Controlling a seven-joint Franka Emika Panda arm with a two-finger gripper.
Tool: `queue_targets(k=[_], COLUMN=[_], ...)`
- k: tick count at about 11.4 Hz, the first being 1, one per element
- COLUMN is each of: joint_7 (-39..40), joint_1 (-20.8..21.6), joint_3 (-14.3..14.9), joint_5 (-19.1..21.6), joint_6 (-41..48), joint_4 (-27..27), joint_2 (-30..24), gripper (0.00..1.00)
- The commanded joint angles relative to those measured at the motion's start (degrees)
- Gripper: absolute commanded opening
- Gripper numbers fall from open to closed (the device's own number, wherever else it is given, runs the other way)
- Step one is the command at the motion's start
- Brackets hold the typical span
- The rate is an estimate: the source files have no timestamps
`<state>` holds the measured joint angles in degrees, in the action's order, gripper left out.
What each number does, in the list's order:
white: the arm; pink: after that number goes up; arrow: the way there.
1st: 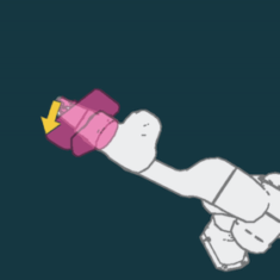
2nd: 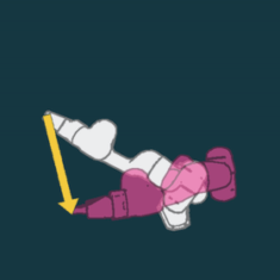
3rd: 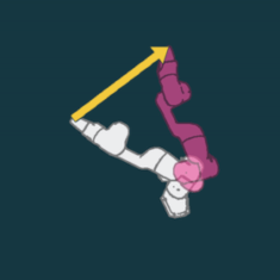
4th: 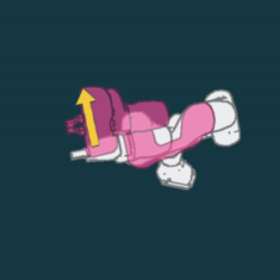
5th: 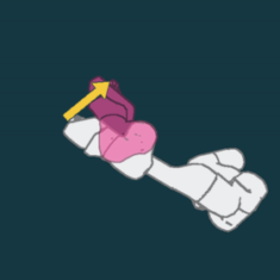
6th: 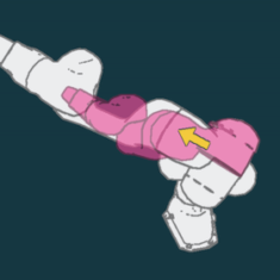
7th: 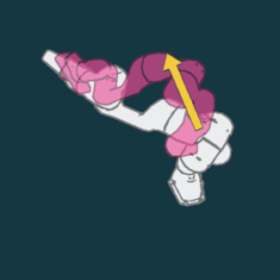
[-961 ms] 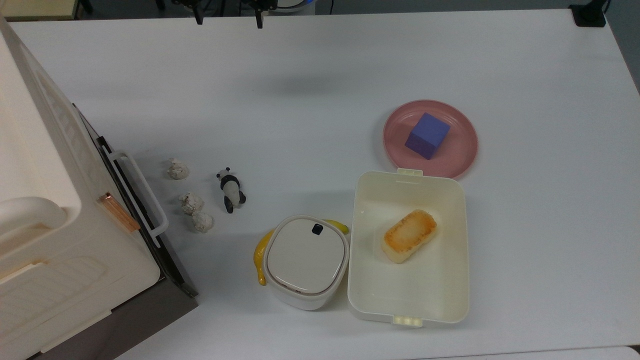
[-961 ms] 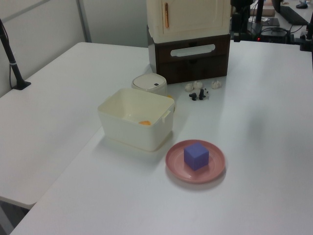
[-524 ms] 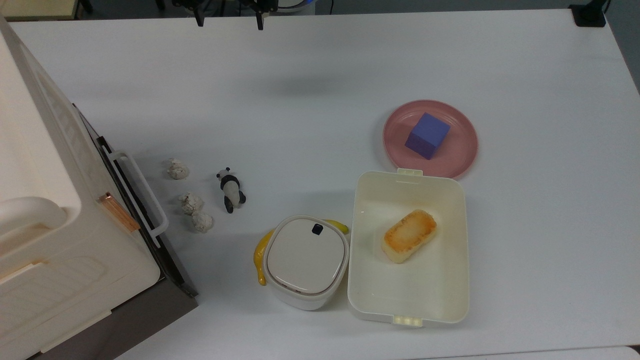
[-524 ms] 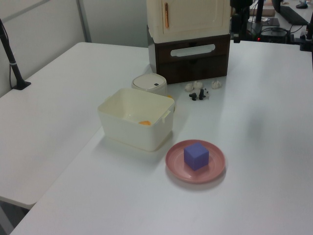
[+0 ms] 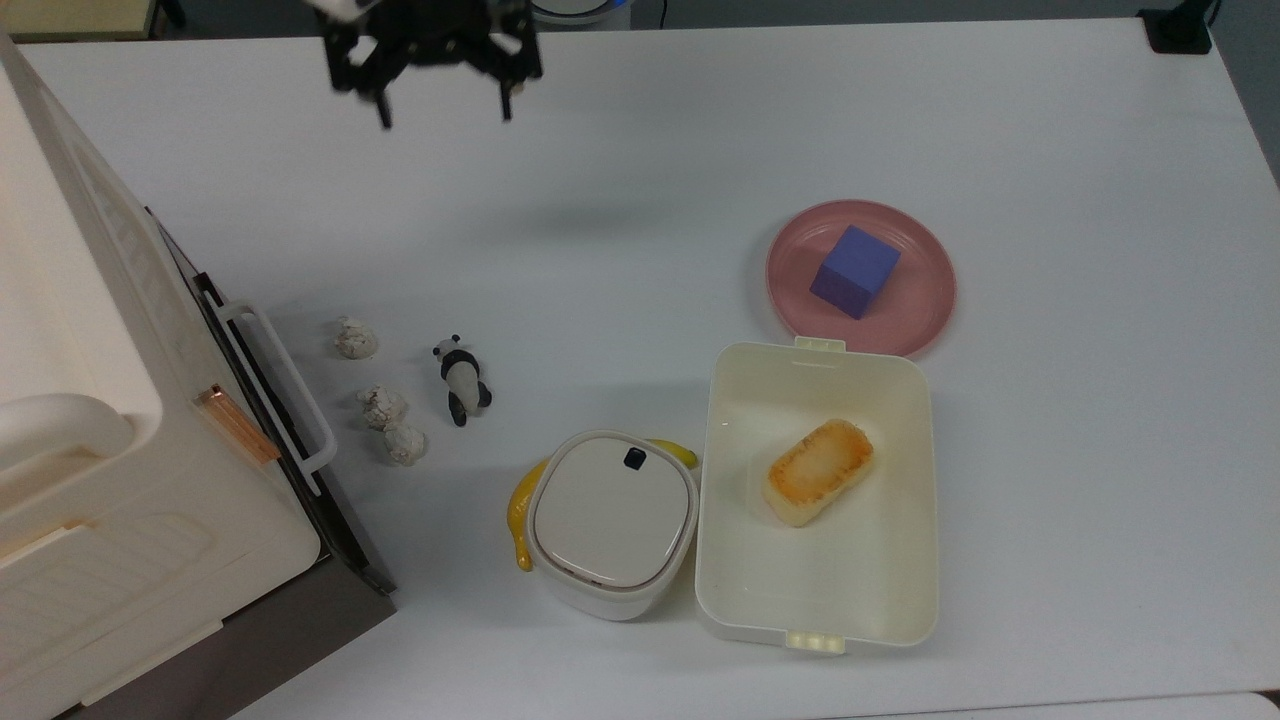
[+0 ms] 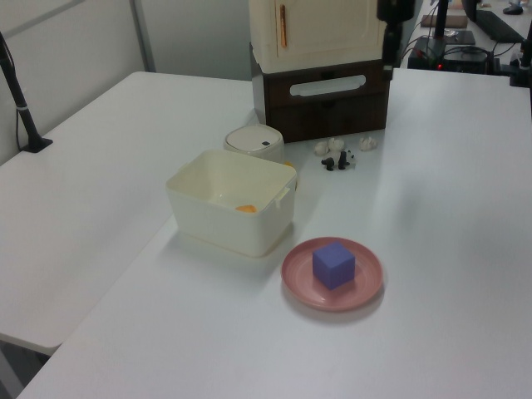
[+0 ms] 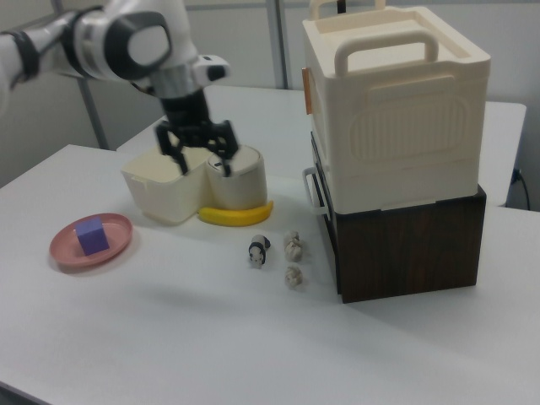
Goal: Slide the drawer open
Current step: 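Move the gripper down to the brown cabinet's drawer handle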
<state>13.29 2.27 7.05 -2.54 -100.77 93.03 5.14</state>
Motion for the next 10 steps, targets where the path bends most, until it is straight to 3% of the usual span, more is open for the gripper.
queue_targets(k=[1, 3, 6, 10], joint_7=[11.6, 15.4, 14.9, 11.6], joint_1=[0.5, 0.5, 0.2, 0.5], joint_3=[5.2, 7.9, 10.0, 9.8], joint_5=[-2.5, -3.2, -5.5, -5.5], joint_6=[-10.6, -17.7, -27.9, -29.5], joint_4=[-3.3, -6.4, -6.7, -6.6], joint_2=[6.8, 12.0, 18.2, 21.4], gripper=[0.98, 0.98, 0.98, 0.95])
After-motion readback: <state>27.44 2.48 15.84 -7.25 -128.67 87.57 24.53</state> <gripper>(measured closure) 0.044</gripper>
